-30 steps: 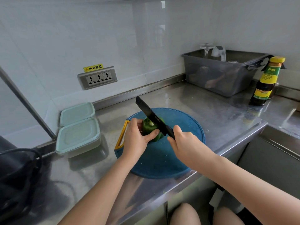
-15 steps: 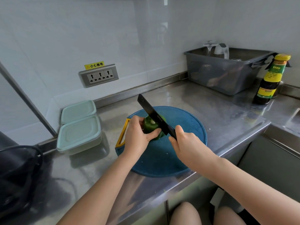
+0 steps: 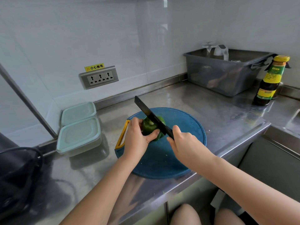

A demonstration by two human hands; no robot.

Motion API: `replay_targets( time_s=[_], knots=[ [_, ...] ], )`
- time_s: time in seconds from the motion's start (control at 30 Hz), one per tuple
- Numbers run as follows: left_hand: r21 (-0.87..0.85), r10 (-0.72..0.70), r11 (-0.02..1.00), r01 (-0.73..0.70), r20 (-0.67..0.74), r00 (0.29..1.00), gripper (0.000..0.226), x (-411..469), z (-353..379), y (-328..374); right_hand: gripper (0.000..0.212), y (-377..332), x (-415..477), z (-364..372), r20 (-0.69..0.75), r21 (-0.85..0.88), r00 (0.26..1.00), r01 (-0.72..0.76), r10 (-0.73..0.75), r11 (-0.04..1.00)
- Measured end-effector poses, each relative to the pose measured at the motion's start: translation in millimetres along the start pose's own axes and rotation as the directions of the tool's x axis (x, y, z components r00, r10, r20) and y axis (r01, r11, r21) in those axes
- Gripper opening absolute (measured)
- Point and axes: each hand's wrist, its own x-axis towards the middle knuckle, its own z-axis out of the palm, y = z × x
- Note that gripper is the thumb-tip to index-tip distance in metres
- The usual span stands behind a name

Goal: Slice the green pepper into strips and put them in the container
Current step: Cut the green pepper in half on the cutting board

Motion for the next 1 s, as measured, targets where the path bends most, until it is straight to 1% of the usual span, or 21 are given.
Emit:
replay_targets(
  time_s=[0.17, 0.37, 0.53, 0.67, 0.73, 0.87, 1.0],
  knots=[
    [0.022, 0.028, 0.999, -0.028, -0.016, 0.999, 0.054, -1, 1, -1, 0.021, 2, -4, 10, -0.052, 0.008, 0.999, 0.003, -0.003, 1.000],
    [0.030, 0.021, 0.999, -0.020, -0.019, 1.000, 0.052, -1, 1, 0, 0.021, 1, 1, 8, -0.051, 0.023, 0.999, 0.009, -0.008, 1.000],
    [0.028, 0.022, 0.999, -0.021, -0.017, 1.000, 0.052, -1, 2, -1, 0.024, -1, 5, 4, -0.025, 0.065, 0.999, -0.023, 0.025, 0.998],
    [0.021, 0.031, 0.999, -0.031, -0.022, 0.999, 0.050, 0, 3, -3, 0.028, -1, 11, -7, 0.031, 0.102, 0.998, -0.061, 0.058, 0.993],
    [0.012, 0.031, 0.999, -0.031, -0.023, 0.999, 0.051, 0, 3, -4, 0.029, -1, 15, -14, 0.048, 0.086, 0.998, -0.045, 0.041, 0.995],
    [0.040, 0.041, 0.998, -0.040, -0.017, 0.999, 0.057, -2, 1, -2, 0.027, -11, 22, -14, 0.022, 0.004, 1.000, -0.001, 0.001, 1.000],
    [0.000, 0.016, 1.000, -0.016, -0.026, 1.000, 0.054, -2, 0, -2, 0.026, -12, 21, -10, 0.016, 0.018, 1.000, 0.000, 0.000, 1.000]
  ],
)
